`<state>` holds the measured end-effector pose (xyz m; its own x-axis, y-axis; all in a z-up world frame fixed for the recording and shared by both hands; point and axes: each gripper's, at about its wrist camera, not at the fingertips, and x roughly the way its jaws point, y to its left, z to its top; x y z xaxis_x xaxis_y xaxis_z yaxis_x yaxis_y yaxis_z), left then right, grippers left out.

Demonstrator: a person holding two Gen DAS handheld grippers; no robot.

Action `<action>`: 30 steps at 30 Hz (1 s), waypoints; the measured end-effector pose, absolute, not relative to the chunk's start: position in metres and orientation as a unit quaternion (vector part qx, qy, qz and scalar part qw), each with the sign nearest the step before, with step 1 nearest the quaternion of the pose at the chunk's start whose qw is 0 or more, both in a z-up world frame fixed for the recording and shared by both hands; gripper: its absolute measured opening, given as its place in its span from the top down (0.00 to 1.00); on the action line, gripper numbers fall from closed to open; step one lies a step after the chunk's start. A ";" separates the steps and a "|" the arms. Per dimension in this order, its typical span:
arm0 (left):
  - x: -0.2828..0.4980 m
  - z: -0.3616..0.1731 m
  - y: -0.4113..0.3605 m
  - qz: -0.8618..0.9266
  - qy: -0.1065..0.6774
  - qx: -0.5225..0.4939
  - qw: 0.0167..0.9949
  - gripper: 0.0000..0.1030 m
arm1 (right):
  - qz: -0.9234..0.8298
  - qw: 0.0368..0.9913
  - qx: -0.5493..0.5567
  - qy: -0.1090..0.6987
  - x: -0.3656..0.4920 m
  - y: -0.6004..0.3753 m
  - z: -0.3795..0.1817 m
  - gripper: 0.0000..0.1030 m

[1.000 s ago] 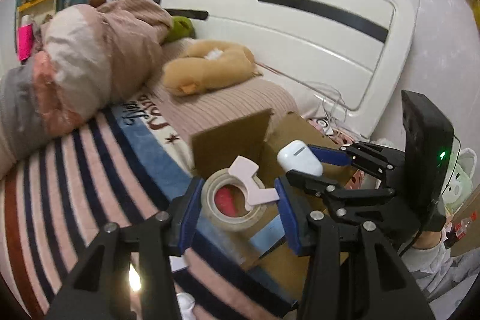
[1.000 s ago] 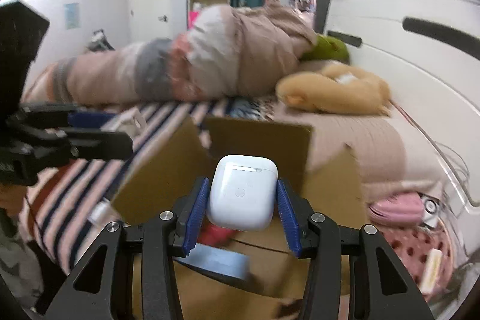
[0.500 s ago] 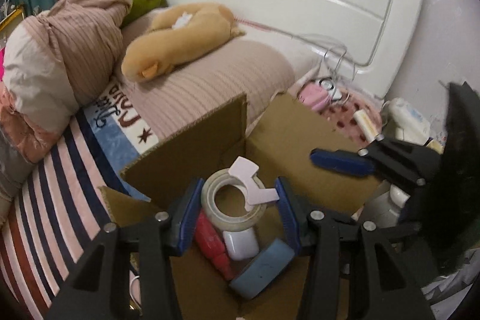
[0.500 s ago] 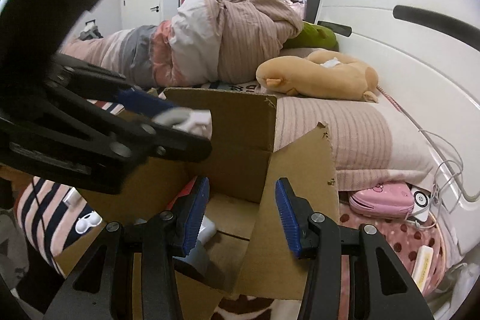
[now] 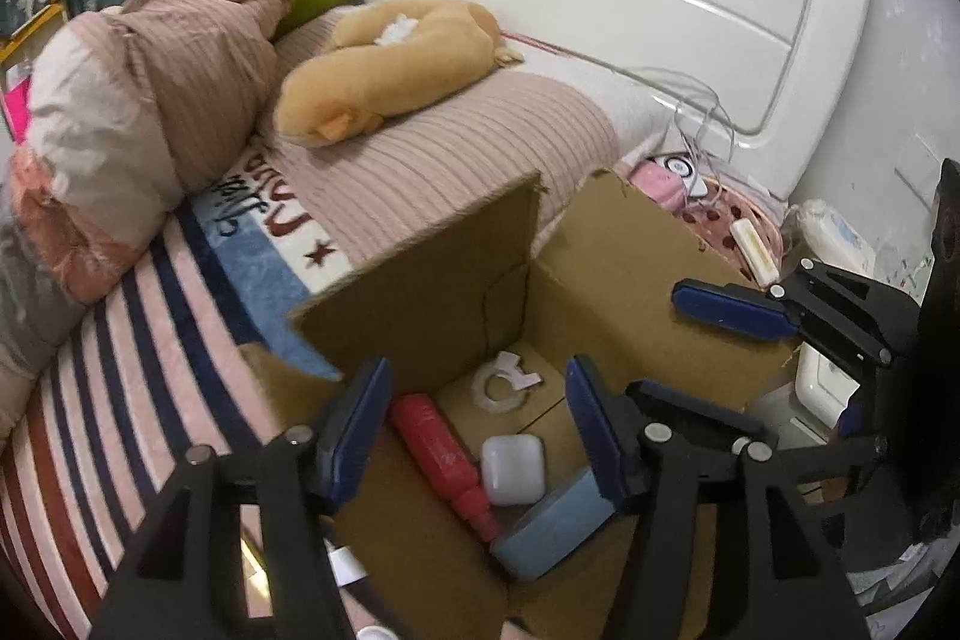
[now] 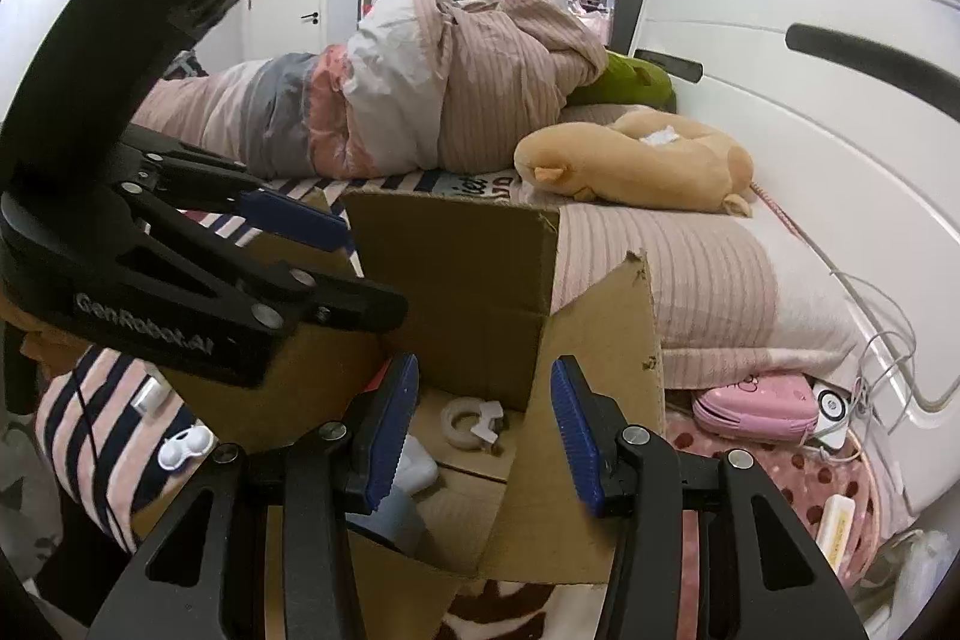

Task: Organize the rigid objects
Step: 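Carry tape roll and earbuds case into the cardboard box while both grippers open, then grasp the clear spray bottle with the left gripper while the right gripper grasps the white lens case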

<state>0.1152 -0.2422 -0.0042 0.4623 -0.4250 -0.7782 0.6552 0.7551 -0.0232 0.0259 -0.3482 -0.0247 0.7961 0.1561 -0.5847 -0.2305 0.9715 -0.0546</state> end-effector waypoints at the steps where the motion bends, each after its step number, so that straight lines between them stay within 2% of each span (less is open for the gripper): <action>1: 0.112 0.001 -0.234 -0.316 0.401 0.137 0.849 0.43 | 0.106 0.947 -0.060 0.298 0.023 -0.345 -0.020 0.59; 9: 0.088 0.032 -0.145 -0.257 0.356 0.094 0.894 0.35 | 0.206 0.940 -0.039 0.271 0.008 -0.288 0.005 0.59; 13: 0.071 0.030 -0.097 -0.206 0.341 0.092 0.913 0.31 | 0.258 0.925 -0.042 0.275 0.009 -0.243 0.007 0.59; 17: 0.060 0.008 -0.041 -0.161 0.348 0.060 0.922 0.31 | 0.305 0.903 -0.053 0.299 0.012 -0.193 -0.008 0.59; 22: 0.051 -0.046 0.014 -0.133 0.380 0.017 0.915 0.31 | 0.318 0.877 -0.068 0.353 0.022 -0.142 -0.056 0.59; 30: 0.037 -0.123 0.033 -0.131 0.425 -0.040 0.895 0.31 | 0.255 0.873 -0.060 0.411 0.044 -0.136 -0.129 0.59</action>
